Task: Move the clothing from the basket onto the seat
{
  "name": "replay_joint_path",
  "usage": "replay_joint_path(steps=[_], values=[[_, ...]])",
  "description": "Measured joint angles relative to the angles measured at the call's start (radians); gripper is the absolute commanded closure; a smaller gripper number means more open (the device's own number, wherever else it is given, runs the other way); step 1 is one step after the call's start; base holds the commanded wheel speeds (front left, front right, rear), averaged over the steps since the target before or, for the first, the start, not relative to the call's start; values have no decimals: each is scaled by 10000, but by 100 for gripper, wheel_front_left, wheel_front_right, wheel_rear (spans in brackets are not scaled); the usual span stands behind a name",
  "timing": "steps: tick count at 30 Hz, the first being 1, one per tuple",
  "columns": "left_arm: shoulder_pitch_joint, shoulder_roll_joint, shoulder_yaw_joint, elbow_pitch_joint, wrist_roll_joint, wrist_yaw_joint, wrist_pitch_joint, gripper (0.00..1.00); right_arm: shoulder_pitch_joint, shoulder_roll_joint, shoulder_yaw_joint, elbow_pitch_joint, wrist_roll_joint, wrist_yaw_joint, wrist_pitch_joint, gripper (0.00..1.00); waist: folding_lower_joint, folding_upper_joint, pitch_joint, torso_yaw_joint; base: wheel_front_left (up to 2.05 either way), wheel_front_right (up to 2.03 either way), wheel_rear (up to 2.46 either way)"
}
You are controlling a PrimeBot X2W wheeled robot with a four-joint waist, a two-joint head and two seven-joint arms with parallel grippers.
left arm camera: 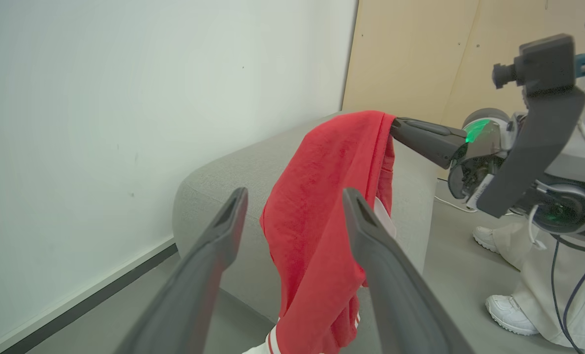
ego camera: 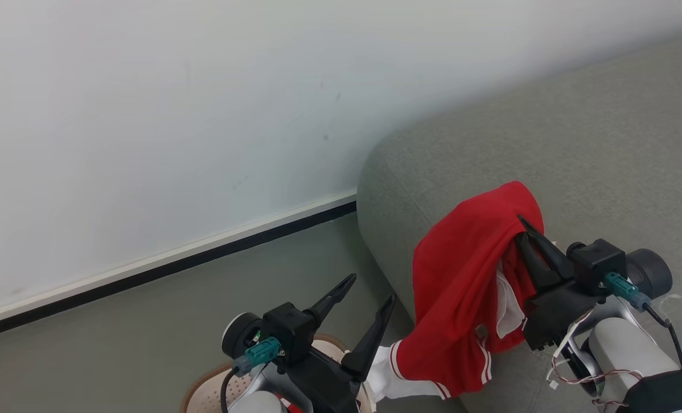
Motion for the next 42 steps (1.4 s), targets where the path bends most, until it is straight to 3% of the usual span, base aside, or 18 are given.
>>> replay_joint_path(steps=[12, 21, 35, 42], values=[[149, -56, -403, 6, 107, 19, -13, 0, 375, -368, -232, -1081, -21, -8, -2, 100, 0, 0, 235, -1476, 0, 0, 0], [53, -140, -713, 29, 247, 31, 6, 0, 68, -708, -523, -1275, 155, 10, 13, 100, 1, 0, 784, -1583, 0, 0, 0], [-969, 33, -533, -809, 709, 366, 284, 0, -4832, -974, -1505, -196, 454, 370, 736, 100, 2, 1, 2221, -765, 0, 0, 0], [-1605, 174, -359, -1551, 905, 472, 456, 0, -7576, -1766, -2428, 1386, 957, 445, 1352, 100, 3, 1, 3231, 44, 0, 0, 0]])
